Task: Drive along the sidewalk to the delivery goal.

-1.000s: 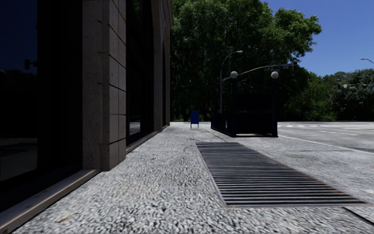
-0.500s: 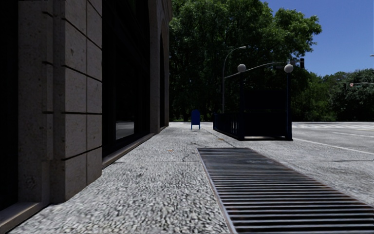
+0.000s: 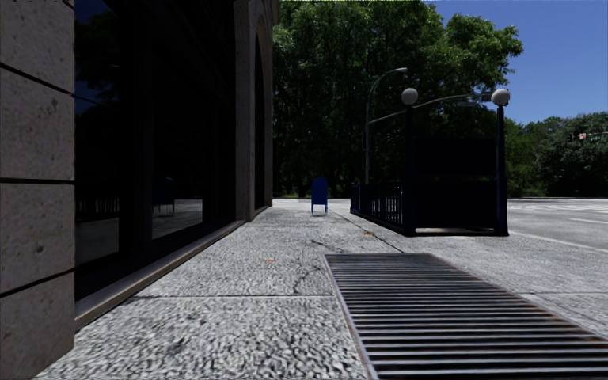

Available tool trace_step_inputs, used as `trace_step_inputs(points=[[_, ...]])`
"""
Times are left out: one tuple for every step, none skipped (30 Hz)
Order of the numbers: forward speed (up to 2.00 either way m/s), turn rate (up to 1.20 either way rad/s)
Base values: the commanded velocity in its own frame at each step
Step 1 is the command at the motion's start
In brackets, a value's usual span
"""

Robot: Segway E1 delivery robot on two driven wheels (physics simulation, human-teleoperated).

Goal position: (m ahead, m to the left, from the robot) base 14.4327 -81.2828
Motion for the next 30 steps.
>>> trace_step_inputs(points=[[2.00, 0.00], [2.00, 0.00], [2.00, 0.00], [2.00, 0.00], [2.00, 0.00], [2.00, 0.00], [2.00, 0.00], [2.00, 0.00], [2.00, 0.00], [2.00, 0.02], [2.00, 0.16], [2.00, 0.23], [2.00, 0.23], [2.00, 0.25], [2.00, 0.26], [2.00, 0.26], [2.00, 0.26], [2.00, 0.26], [2.00, 0.26], [2.00, 0.26], [2.00, 0.27], [2.00, 0.27], [2.00, 0.27], [2.00, 0.27], [2.00, 0.27], [2.00, 0.27], [2.00, 0.27], [2.00, 0.24], [2.00, 0.11], [2.00, 0.02]])
